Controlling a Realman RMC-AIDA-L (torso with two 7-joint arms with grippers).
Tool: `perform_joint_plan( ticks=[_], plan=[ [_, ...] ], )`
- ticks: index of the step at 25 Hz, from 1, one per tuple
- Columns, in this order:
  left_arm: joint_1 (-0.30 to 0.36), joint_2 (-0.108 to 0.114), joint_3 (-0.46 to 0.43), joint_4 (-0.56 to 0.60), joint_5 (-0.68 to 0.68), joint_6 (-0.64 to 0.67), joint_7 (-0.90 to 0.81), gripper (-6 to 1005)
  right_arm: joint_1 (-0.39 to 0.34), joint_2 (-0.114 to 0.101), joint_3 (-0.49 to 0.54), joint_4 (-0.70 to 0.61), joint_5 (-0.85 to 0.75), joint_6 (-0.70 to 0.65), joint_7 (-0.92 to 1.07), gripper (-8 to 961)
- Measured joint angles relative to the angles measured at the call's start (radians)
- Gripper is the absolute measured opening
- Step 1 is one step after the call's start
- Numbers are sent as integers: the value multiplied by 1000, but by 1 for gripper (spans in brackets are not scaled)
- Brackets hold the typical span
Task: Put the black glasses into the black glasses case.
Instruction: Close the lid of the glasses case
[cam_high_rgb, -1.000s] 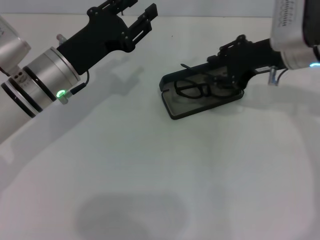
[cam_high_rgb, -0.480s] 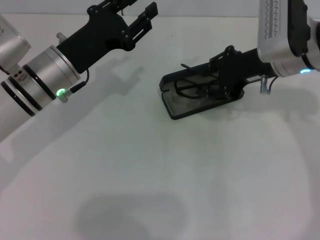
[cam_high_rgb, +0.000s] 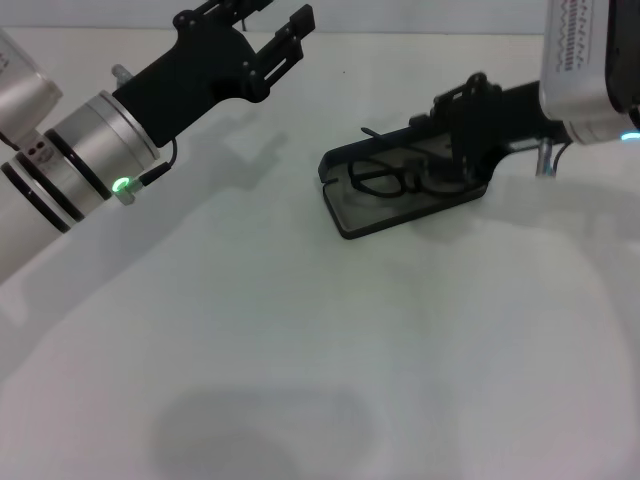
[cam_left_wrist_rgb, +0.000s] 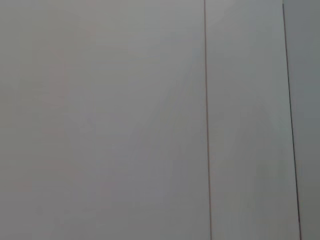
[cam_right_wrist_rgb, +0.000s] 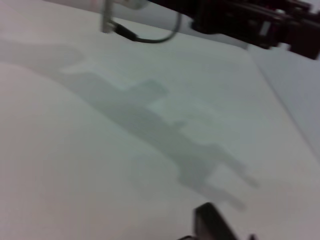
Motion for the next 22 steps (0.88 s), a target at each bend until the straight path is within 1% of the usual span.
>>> perform_joint_plan(
  ticks=[3, 5, 7, 8, 9, 12, 16, 22],
  plan=[
    [0, 0, 0, 0, 0, 0, 0, 548, 29, 1, 0, 30, -2, 47, 2, 433],
    [0, 0, 0, 0, 0, -1, 1, 548, 69, 1, 0, 69, -1, 64, 10, 434],
    [0, -1, 0, 0, 0, -1, 3, 548, 121, -1, 2, 114, -2, 71, 33, 434],
    [0, -1, 0, 0, 0, -1, 5, 548, 179, -4, 2, 176, -4, 72, 61, 435],
    [0, -1, 0, 0, 0, -1, 8, 548, 179, -4, 2, 176, -4, 72, 61, 435],
    [0, -1, 0, 0, 0, -1, 10, 548, 243, -5, 2, 255, -6, 71, 76, 436],
    [0, -1, 0, 0, 0, -1, 10, 548, 271, -3, 1, 289, -30, 66, 110, 436],
    [0, -1, 0, 0, 0, -1, 10, 547, 275, 0, 0, 299, -55, 54, 135, 435]
  ],
)
